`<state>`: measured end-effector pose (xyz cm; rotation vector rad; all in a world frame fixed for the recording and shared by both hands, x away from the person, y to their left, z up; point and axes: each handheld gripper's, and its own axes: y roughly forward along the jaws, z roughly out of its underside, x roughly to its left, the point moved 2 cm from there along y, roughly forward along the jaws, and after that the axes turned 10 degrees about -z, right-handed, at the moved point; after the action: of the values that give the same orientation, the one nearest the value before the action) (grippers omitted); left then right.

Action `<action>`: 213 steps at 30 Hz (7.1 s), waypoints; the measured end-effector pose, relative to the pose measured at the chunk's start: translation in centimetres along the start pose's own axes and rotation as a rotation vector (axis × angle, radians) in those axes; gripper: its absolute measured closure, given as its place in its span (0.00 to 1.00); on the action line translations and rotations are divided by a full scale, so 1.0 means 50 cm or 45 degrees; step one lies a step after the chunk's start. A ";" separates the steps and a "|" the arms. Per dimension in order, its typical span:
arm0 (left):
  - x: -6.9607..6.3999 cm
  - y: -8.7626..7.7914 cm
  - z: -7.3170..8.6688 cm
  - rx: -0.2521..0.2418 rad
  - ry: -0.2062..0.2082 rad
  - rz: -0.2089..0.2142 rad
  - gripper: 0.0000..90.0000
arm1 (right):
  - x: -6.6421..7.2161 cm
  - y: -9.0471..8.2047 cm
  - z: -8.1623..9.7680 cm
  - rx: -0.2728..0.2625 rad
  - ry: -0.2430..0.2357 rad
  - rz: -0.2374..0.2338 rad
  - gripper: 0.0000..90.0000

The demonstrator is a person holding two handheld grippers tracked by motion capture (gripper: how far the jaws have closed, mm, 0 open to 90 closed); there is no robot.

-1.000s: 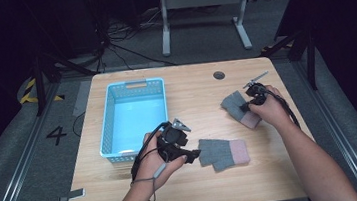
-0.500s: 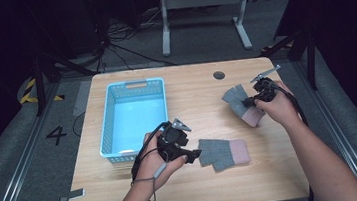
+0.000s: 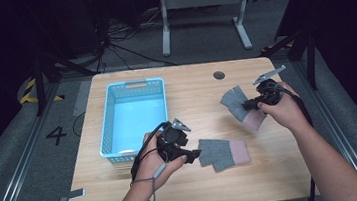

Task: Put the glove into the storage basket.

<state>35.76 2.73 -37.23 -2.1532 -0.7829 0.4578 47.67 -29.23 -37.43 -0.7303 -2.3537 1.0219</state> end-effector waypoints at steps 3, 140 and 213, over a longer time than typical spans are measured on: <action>-0.001 0.000 0.000 -0.003 -0.004 0.001 0.47 | 0.013 -0.003 0.001 0.005 -0.024 -0.018 0.93; -0.023 0.191 0.028 0.304 0.261 0.047 0.89 | 0.117 0.053 0.181 0.339 -0.257 -0.169 0.77; -0.069 0.160 -0.057 0.019 0.228 0.066 0.34 | 0.036 -0.016 0.169 0.102 -0.068 -0.031 0.57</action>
<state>37.79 -5.18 -41.40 -2.1695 -0.6235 0.2911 41.01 -32.91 -41.61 -0.6502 -2.3459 1.1310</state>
